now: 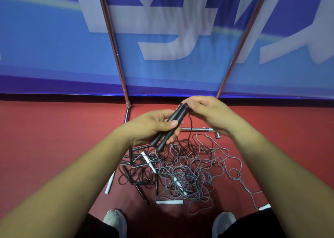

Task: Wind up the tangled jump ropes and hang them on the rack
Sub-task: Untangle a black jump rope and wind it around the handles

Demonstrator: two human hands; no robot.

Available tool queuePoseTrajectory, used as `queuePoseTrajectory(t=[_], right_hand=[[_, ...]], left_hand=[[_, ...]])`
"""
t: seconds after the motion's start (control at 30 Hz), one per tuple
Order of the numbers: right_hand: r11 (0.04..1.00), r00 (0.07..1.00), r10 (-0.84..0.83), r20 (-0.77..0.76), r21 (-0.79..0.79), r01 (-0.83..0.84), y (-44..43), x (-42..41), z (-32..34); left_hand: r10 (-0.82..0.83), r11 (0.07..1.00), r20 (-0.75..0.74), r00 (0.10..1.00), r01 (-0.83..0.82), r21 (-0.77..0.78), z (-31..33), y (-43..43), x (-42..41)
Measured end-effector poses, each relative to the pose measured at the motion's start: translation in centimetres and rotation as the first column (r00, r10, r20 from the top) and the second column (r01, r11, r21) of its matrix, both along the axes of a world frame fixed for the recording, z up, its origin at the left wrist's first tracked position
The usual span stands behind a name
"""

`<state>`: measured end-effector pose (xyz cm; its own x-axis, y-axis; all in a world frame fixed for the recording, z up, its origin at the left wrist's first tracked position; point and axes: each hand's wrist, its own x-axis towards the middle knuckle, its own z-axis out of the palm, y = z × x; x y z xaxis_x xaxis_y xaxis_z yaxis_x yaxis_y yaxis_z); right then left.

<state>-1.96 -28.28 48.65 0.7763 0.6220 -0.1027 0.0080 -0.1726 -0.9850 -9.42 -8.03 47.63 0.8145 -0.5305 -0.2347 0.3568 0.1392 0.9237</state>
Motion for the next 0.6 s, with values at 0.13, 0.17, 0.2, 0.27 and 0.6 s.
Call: queuePoseTrajectory(t=[0.13, 0.17, 0.2, 0.27, 0.6], right_hand=[[0.999, 1.0, -0.015, -0.008, -0.038, 0.014, -0.7, 0.6, 0.8], [0.997, 0.999, -0.03, 0.027, -0.072, 0.032, -0.9, 0.7, 1.0], [0.994, 0.997, -0.047, 0.06, -0.092, 0.052, -1.0, 0.8, 1.0], [0.989, 0.992, -0.08, 0.098, -0.114, 0.091, -1.3, 1.0, 1.1], [0.978, 0.96, -0.15, 0.237, -0.107, 0.179, -1.6, 1.4, 1.5]], left_hand=[[0.042, 0.997, -0.04, 0.998, -0.039, 0.073, 0.0, -0.2, -0.2], [0.059, 0.995, -0.056, 0.997, -0.055, 0.078, -0.1, -0.3, -0.2], [0.068, 0.996, -0.074, 0.995, -0.063, 0.068, -0.2, -0.3, -0.2], [0.071, 0.997, -0.109, 0.991, -0.069, 0.027, -0.5, -0.4, -0.2], [0.027, 0.998, -0.193, 0.981, -0.016, 0.058, -0.6, -1.1, -0.7]])
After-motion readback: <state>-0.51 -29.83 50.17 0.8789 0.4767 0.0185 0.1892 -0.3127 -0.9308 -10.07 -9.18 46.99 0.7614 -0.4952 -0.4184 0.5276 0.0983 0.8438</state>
